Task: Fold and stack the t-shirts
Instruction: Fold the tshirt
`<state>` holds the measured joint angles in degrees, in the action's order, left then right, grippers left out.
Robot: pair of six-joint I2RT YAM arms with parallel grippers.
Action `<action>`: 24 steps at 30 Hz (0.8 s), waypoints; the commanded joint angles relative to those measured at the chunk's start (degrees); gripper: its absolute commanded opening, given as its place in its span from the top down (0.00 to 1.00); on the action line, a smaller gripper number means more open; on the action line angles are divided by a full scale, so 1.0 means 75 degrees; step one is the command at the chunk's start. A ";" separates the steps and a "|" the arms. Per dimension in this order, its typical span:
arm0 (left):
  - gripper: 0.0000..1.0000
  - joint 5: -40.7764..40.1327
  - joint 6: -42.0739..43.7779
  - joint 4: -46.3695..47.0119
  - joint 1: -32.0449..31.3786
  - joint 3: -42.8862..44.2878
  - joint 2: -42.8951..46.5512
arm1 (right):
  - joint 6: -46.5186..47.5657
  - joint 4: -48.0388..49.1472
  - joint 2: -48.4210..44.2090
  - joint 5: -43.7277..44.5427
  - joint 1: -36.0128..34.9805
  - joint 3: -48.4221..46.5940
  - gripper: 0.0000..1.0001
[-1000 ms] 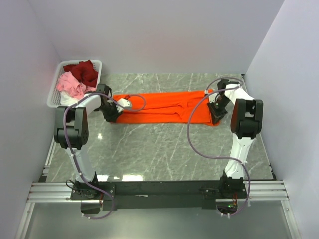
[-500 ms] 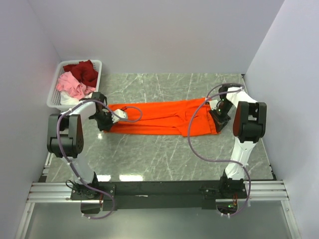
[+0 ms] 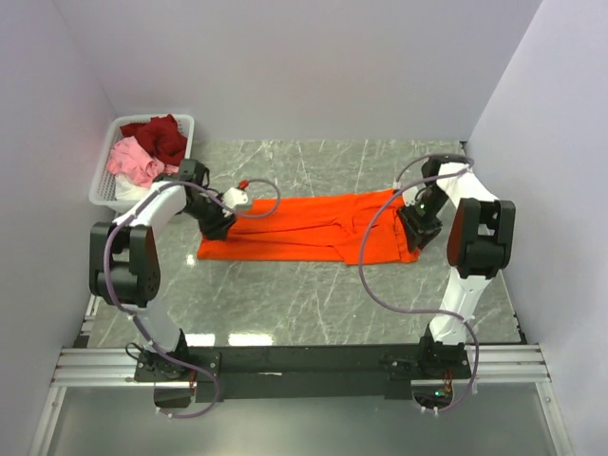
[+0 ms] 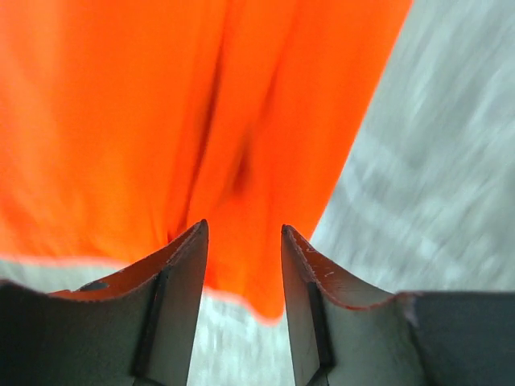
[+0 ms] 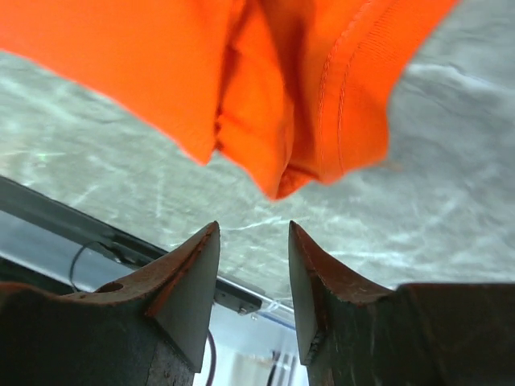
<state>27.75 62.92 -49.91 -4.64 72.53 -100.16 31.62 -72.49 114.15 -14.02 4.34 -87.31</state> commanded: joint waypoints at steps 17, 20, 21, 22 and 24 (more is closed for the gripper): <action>0.53 0.1516 -0.3667 0.7333 -0.5320 -0.0496 -0.0976 | -0.1812 0.1672 -0.0853 -0.1166 -0.0098 0.1351 0.55; 0.52 0.1375 -0.3339 0.7568 -0.5579 -0.0344 -0.1363 | -0.2012 0.1884 -0.0712 -0.1177 -0.0098 0.1422 0.54; 0.52 0.1305 -0.3292 0.7662 -0.5626 -0.0215 -0.1480 | -0.2036 0.1884 -0.0666 -0.1224 -0.0098 0.1411 0.54; 0.53 0.1269 -0.3256 0.7663 -0.5662 -0.0133 -0.1690 | -0.2094 0.1872 -0.0572 -0.1271 -0.0098 0.1411 0.53; 0.53 0.1164 -0.3163 0.7697 -0.5755 0.0066 -0.1972 | -0.2129 0.1872 -0.0478 -0.1435 -0.0098 0.1422 0.54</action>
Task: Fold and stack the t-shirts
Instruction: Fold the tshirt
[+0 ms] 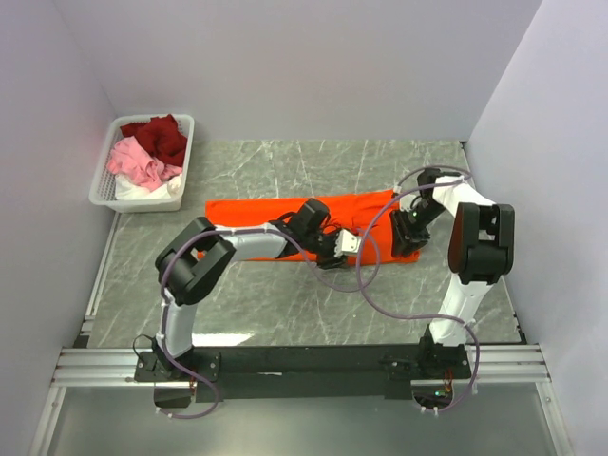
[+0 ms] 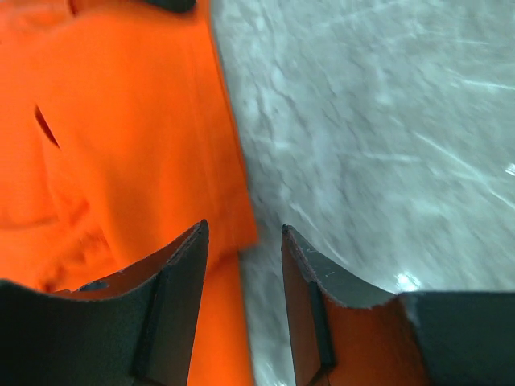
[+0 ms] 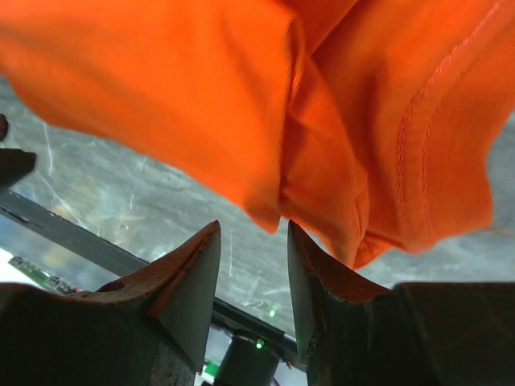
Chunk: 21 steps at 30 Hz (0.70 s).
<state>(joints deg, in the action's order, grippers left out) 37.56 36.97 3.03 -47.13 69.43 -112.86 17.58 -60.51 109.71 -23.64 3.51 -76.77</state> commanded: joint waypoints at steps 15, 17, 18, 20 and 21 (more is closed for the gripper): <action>0.57 0.0031 0.1445 -0.0145 -0.0301 0.0762 -0.0761 | -0.0329 0.0158 0.0302 -0.0235 0.0024 0.0111 0.65; 0.60 -0.0004 0.1585 -0.0239 -0.0360 0.0832 -0.0784 | -0.0317 0.0135 0.0302 -0.0235 0.0013 0.0076 0.71; 0.62 -0.0016 0.1621 -0.0344 -0.0372 0.0856 -0.0807 | -0.0294 0.0100 0.0302 -0.0235 0.0013 0.0065 0.73; 0.68 -0.0097 0.1680 -0.0380 -0.0395 0.0891 -0.0854 | -0.0282 0.0088 0.0290 -0.0247 0.0013 0.0053 0.80; 0.73 -0.0156 0.1657 -0.0357 -0.0418 0.0903 -0.0866 | -0.0270 0.0064 0.0290 -0.0270 0.0024 0.0053 0.83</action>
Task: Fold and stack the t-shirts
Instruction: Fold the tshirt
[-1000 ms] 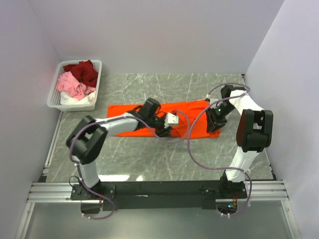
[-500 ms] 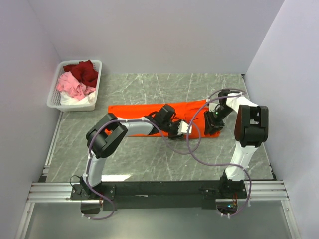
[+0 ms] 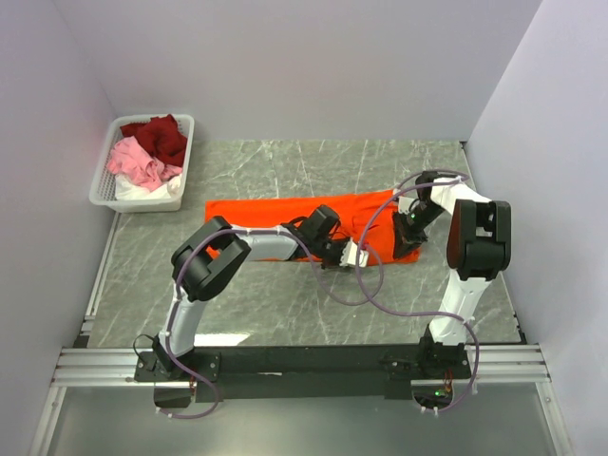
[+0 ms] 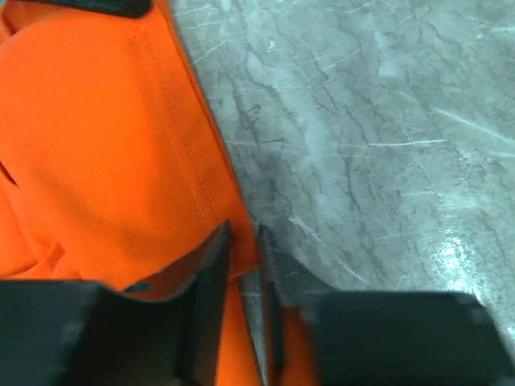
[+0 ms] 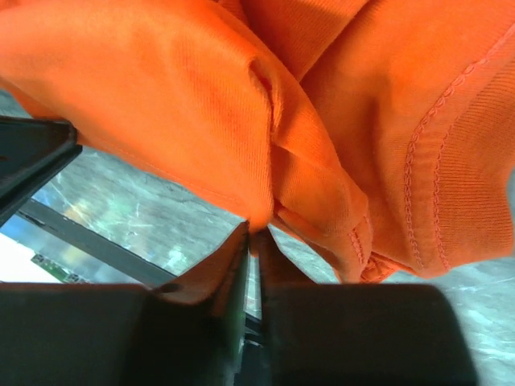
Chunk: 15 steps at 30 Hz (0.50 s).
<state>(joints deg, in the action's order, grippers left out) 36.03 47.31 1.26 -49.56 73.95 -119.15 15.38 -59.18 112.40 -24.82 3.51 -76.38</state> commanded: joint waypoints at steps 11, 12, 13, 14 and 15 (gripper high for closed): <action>1.00 -0.0023 -0.0236 0.0020 0.0092 0.0592 0.0242 | 0.0282 -0.0535 -0.0256 -0.0721 0.0024 -0.0432 1.00; 1.00 0.0035 -0.0296 -0.0003 0.0127 0.0651 0.0335 | 0.0340 -0.0663 -0.0256 -0.0931 0.0024 -0.0526 1.00; 1.00 0.0140 -0.0412 0.0020 0.0209 0.0675 0.0394 | 0.0364 -0.0722 -0.0245 -0.1014 0.0036 -0.0701 1.00; 1.00 0.0211 -0.0460 0.0020 0.0256 0.0675 0.0453 | 0.0375 -0.0816 -0.0221 -0.1119 0.0036 -0.0796 1.00; 1.00 0.0281 -0.0472 0.0008 0.0338 0.0698 0.0558 | 0.0399 -0.0875 -0.0186 -0.1306 0.0036 -0.0889 1.00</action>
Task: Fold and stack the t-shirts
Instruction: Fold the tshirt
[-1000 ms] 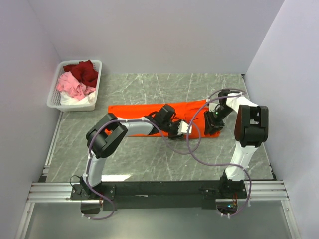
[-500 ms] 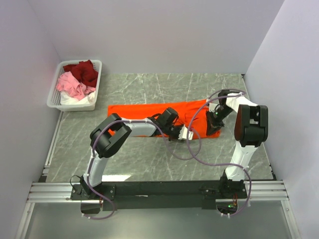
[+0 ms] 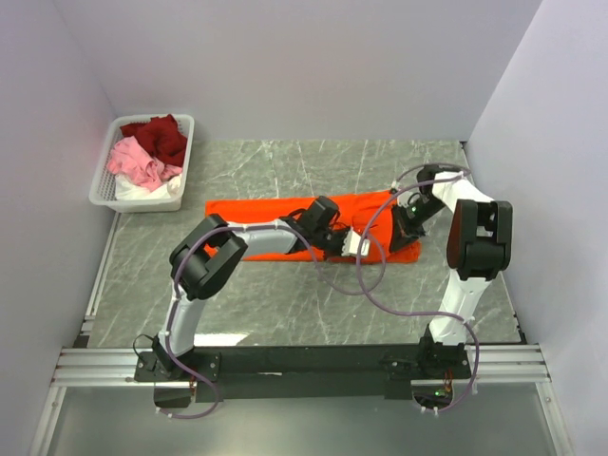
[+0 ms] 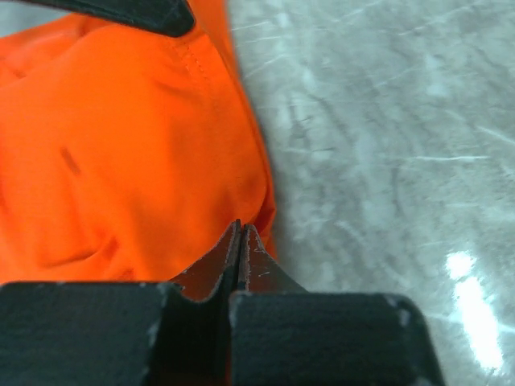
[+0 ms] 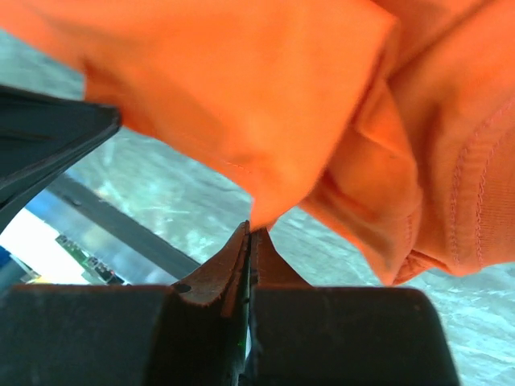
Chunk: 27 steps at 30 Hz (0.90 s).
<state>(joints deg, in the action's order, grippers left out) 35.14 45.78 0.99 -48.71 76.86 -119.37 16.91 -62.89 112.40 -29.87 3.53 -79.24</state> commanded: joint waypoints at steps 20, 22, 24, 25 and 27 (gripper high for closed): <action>1.00 -0.0185 -0.1205 0.0817 0.1420 0.1587 -0.0419 | 0.0055 -0.0544 0.2016 -0.1513 0.0115 -0.3988 1.00; 1.00 -0.0231 -0.1240 0.0770 0.1525 0.1763 -0.0525 | 0.0031 -0.0497 0.2111 -0.1525 0.0104 -0.4164 1.00; 0.94 -0.0336 -0.1217 0.0595 0.1584 0.1880 -0.0665 | -0.0086 -0.0450 0.2170 -0.1502 0.0092 -0.4247 0.83; 0.90 -0.0383 -0.1252 0.0548 0.1607 0.1939 -0.0689 | -0.0098 -0.0427 0.2158 -0.1514 0.0092 -0.4270 0.78; 0.73 -0.0454 -0.1287 0.0337 0.1689 0.1986 -0.0666 | -0.0145 -0.0368 0.2100 -0.1490 0.0092 -0.4305 0.62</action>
<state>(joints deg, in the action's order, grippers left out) 32.69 37.63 4.64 -36.80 89.01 -124.66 16.43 -66.02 129.03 -40.01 4.05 -108.77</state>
